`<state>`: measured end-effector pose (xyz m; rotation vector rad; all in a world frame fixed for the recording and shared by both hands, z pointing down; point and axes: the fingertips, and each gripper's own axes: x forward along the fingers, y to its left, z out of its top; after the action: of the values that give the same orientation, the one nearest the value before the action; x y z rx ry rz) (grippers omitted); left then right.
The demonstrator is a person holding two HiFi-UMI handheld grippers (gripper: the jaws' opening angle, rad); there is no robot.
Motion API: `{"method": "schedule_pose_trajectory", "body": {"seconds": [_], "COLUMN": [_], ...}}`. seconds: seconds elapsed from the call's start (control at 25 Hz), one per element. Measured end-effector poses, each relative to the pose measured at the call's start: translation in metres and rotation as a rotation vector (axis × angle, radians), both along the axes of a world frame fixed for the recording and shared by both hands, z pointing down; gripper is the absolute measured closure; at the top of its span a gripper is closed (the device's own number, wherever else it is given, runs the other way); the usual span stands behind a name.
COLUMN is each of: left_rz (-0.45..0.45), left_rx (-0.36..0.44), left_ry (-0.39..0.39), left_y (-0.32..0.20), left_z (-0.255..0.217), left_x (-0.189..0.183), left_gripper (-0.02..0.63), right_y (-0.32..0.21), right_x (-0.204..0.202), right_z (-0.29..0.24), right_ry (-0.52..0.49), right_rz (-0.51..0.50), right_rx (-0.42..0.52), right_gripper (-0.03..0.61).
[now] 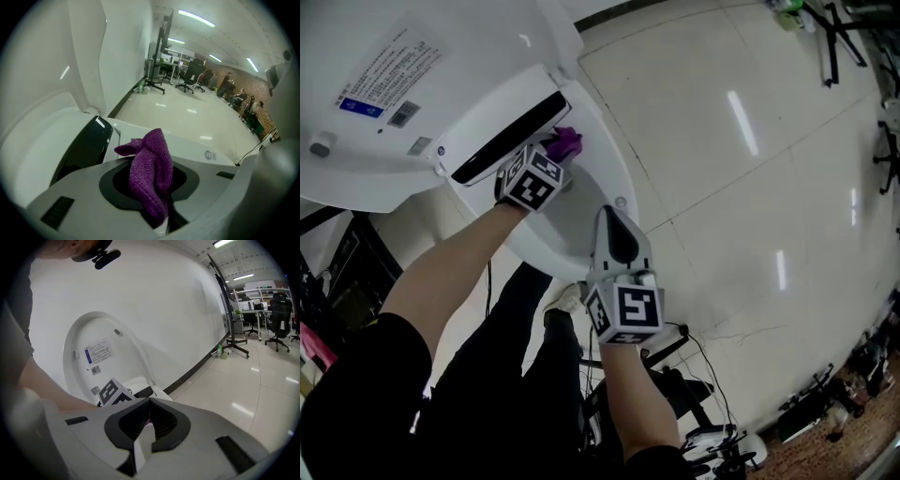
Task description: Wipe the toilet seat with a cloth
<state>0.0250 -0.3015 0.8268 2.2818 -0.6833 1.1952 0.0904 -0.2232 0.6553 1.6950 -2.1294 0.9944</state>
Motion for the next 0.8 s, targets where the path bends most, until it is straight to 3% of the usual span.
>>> {"method": "schedule_pose_trajectory", "body": {"seconds": [0.36,0.68,0.8], "left_rz": [-0.021,-0.041,-0.009], "left_rx": [0.030,0.074,0.081], "left_ry": [-0.081,-0.108,-0.104], "left_y": [-0.019,-0.019,-0.016], "left_z": [0.032,0.035,0.036], "left_x": [0.011,0.011,0.018], "left_gripper": [0.514,0.514,0.515], "right_y": [0.007,0.014,0.016], "right_x": [0.016,0.027,0.029], "right_z": [0.015,0.019,0.020], "right_ry": [-0.011,-0.019,-0.018], "right_rz": [0.038,0.068,0.074], "right_rx": [-0.006,-0.012,-0.015], "right_gripper": [0.561,0.561,0.561]}}
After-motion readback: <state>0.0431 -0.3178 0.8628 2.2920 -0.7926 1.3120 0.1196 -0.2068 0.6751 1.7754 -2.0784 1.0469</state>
